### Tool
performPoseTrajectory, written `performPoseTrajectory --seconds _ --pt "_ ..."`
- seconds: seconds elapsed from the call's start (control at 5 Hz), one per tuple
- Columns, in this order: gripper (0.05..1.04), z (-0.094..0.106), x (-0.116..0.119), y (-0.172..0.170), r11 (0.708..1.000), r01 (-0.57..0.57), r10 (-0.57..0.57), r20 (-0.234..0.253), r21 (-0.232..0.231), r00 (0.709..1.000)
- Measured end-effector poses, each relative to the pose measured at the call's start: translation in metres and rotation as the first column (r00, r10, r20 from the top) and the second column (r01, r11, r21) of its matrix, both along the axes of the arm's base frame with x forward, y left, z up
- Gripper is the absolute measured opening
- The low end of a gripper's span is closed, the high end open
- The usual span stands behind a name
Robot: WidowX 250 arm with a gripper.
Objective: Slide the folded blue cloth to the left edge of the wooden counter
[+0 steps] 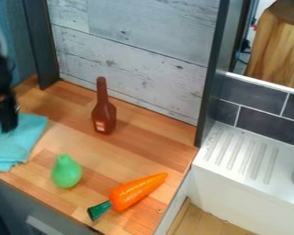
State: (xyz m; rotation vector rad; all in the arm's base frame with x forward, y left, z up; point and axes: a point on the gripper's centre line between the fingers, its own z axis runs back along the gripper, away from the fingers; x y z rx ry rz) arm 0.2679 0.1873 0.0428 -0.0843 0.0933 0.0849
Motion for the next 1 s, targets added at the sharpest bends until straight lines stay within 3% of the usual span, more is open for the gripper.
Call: performPoseTrajectory --seconds 0.2,0.4,0.8,1.0 --pt "1.0 0.06 0.016 -0.04 0.995 0.095 -0.098 0.143 0.03 0.985" --pt "1.0 0.089 0.015 -0.054 0.988 0.141 -0.151 0.199 0.065 0.968" --pt "1.0 0.108 0.042 -0.104 0.957 0.288 -0.29 0.232 0.044 0.928" --pt "1.0 0.093 0.053 -0.128 0.931 0.359 -0.366 0.156 0.073 0.918"
